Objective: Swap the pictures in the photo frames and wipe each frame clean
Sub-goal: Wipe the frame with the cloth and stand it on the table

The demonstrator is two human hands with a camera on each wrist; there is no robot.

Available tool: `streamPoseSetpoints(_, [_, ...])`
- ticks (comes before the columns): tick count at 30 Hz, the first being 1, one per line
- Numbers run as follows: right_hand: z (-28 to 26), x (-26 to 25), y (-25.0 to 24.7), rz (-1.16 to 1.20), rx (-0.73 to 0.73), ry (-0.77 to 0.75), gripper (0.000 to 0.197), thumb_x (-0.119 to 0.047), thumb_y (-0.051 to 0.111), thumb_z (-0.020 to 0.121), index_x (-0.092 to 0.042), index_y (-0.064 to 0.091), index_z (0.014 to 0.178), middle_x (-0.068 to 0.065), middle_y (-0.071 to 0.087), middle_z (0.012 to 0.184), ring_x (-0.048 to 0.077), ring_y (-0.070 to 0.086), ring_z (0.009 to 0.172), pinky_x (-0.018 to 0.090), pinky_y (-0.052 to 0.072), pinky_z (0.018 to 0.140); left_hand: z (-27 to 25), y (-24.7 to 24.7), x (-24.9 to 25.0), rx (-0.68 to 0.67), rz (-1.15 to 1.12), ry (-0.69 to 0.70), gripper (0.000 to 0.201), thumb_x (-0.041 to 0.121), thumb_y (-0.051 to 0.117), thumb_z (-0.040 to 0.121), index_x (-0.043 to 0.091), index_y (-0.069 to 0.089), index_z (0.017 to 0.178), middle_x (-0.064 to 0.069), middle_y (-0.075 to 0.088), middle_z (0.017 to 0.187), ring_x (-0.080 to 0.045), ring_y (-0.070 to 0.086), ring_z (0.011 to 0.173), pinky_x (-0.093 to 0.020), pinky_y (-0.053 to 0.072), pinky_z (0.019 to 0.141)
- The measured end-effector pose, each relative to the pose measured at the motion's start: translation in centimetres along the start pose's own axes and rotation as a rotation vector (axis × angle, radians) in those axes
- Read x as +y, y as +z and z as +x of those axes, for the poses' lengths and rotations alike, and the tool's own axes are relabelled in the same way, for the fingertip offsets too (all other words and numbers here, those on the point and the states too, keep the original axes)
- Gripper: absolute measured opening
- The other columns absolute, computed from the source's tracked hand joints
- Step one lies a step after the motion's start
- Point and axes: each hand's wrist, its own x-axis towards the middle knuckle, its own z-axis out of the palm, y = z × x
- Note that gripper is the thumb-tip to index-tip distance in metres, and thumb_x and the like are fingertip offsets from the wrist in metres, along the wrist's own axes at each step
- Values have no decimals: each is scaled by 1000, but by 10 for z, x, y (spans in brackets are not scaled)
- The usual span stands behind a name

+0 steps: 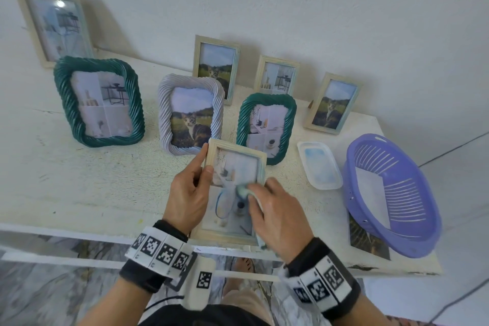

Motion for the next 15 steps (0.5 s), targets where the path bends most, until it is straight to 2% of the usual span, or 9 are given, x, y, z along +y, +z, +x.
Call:
streamPoseSetpoints(4, [21, 3, -10, -43, 101, 74, 24, -29, 42, 97, -19, 60, 110, -4, 40, 89, 17, 48, 53, 23, 35, 48, 2, 4, 4, -1, -53, -5, 43, 14, 49, 101, 30, 42, 140, -9, 46, 67, -11, 38, 57, -27, 37, 56])
streamPoseSetpoints(7, [-2, -11, -5, 51, -1, -54, 24, -27, 41, 96, -20, 57, 112, -6, 43, 91, 4, 40, 48, 14, 32, 44, 8, 0, 0, 6, -76, -37, 43, 26, 49, 99, 31, 45, 142, -7, 50, 71, -16, 41, 61, -30, 40, 60])
streamPoseSetpoints(10, [-24, -14, -3, 67, -76, -127, 25, -27, 41, 96, -18, 60, 109, -6, 45, 92, 5, 37, 49, 15, 31, 44, 8, -5, 0, 27, -41, -19, 43, 16, 50, 100, 25, 46, 142, -3, 40, 61, -7, 34, 54, -25, 34, 52])
streamPoseSetpoints(11, [-21, -9, -4, 53, -74, -131, 26, -28, 40, 96, -18, 61, 108, -6, 44, 90, 6, 36, 49, 14, 29, 43, 7, -5, 1, 22, -44, -11, 44, 19, 50, 100, 28, 46, 142, -5, 44, 60, -7, 37, 55, -27, 37, 52])
streamPoseSetpoints(13, [-4, 2, -9, 15, -37, -106, 31, -31, 37, 96, -18, 61, 110, -7, 40, 90, 7, 37, 48, 14, 26, 45, 7, -5, -1, 2, -75, -39, 46, 36, 50, 95, 43, 42, 140, -15, 56, 70, -16, 47, 64, -44, 50, 60])
streamPoseSetpoints(15, [14, 9, -14, -31, 20, -50, 32, -32, 36, 97, -17, 61, 111, -6, 41, 91, 12, 42, 50, 19, 32, 46, 8, -4, -5, -27, -96, -63, 49, 49, 47, 88, 51, 42, 137, -10, 58, 78, -20, 52, 71, -56, 52, 71])
